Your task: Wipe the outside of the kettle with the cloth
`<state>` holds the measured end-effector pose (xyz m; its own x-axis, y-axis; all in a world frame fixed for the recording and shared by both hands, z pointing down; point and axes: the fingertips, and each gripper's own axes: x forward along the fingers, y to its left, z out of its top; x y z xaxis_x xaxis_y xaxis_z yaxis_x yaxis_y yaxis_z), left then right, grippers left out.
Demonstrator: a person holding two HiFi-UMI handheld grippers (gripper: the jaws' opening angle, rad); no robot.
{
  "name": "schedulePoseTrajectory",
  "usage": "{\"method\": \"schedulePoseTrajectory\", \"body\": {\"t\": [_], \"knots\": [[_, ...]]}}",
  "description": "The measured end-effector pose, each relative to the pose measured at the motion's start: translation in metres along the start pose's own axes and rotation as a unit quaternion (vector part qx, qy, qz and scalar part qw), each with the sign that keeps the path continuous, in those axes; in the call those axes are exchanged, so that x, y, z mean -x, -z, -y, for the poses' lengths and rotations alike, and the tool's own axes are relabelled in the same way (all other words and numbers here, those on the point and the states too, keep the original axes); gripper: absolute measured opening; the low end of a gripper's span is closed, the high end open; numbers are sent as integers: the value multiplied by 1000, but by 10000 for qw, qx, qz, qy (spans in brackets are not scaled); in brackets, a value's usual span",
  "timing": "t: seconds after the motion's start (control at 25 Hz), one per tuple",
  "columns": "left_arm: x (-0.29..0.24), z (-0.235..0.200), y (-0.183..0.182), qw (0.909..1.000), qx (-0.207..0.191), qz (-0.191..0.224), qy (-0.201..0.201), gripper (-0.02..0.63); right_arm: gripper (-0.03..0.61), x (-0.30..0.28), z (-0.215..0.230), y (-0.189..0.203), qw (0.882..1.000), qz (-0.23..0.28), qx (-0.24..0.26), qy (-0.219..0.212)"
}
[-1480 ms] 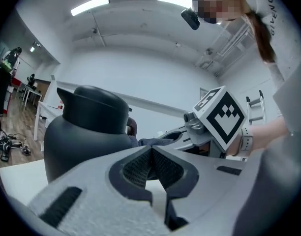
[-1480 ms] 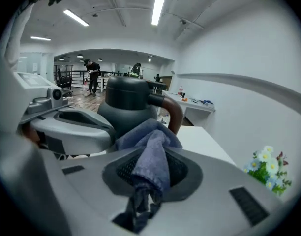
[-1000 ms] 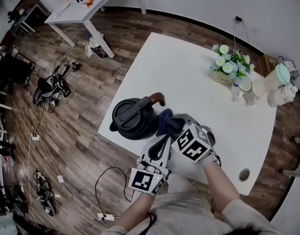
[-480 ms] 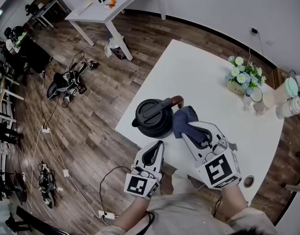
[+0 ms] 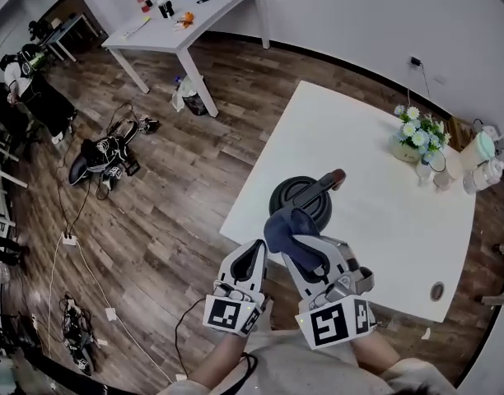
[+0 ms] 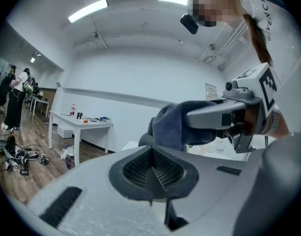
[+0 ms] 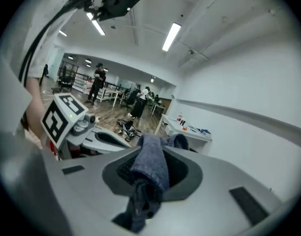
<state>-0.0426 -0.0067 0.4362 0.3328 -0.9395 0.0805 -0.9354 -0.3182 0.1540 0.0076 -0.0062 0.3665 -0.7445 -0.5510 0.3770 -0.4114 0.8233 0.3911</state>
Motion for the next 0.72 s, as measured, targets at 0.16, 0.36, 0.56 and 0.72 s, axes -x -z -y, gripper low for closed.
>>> {"method": "schedulePoseTrajectory", "body": {"t": [0.16, 0.36, 0.56, 0.72], "knots": [[-2, -33, 3, 9984, -53, -123, 550, 8, 67, -33, -23, 11, 9968, -595, 59, 523], [-7, -56, 11, 9937, -27, -237, 1096, 8, 67, -66, -47, 46, 9863, -1357, 85, 939], [-11, -61, 20, 9870, 52, -335, 1568, 8, 67, -92, -63, 73, 9759, -1882, 8, 1109], [-8, -65, 31, 9825, 23, -390, 1823, 8, 67, -101, -73, 101, 9701, -2134, -570, 1003]]}}
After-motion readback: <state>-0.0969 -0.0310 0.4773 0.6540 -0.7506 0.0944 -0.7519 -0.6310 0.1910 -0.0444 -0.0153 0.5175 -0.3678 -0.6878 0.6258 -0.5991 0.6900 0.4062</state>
